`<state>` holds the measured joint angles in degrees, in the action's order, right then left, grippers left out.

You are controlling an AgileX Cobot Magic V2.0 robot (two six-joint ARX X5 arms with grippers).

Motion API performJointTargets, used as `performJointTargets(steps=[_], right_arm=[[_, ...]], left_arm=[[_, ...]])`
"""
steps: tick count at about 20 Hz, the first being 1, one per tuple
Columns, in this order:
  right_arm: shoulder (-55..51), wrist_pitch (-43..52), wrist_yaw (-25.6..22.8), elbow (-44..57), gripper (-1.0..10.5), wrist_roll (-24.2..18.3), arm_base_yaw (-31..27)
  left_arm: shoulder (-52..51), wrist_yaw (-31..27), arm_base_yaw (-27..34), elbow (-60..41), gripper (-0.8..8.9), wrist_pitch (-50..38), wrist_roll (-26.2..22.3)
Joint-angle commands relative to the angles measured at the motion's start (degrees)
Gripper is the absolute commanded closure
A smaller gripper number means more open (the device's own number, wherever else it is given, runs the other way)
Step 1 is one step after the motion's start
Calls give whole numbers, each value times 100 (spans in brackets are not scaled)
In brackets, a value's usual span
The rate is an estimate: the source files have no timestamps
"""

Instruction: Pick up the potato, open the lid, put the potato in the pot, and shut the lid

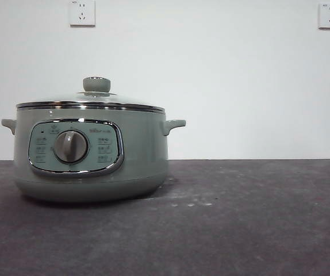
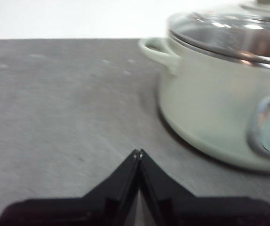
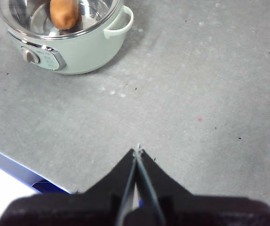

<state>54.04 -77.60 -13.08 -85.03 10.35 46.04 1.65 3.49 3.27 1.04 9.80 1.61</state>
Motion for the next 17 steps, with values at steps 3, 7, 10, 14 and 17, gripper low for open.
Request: performJointTargets(steps=[3, 7, 10, 14, 17], right_arm=[[55, -131, -2, 46, 946, 57, 7], [120, -131, -2, 44, 946, 57, 7], [157, -131, -2, 46, 946, 57, 7], [208, -131, -2, 46, 946, 57, 7], [240, -125, 4, 48, 946, 57, 7]], left_arm=[[-144, -522, 20, -61, 816, -2, 72], [-142, -452, 20, -61, 816, -44, 28], [-90, -459, 20, -61, 816, -44, 28], [4, -457, 20, -61, 816, -44, 28], [55, -459, 20, -61, 816, -44, 28]])
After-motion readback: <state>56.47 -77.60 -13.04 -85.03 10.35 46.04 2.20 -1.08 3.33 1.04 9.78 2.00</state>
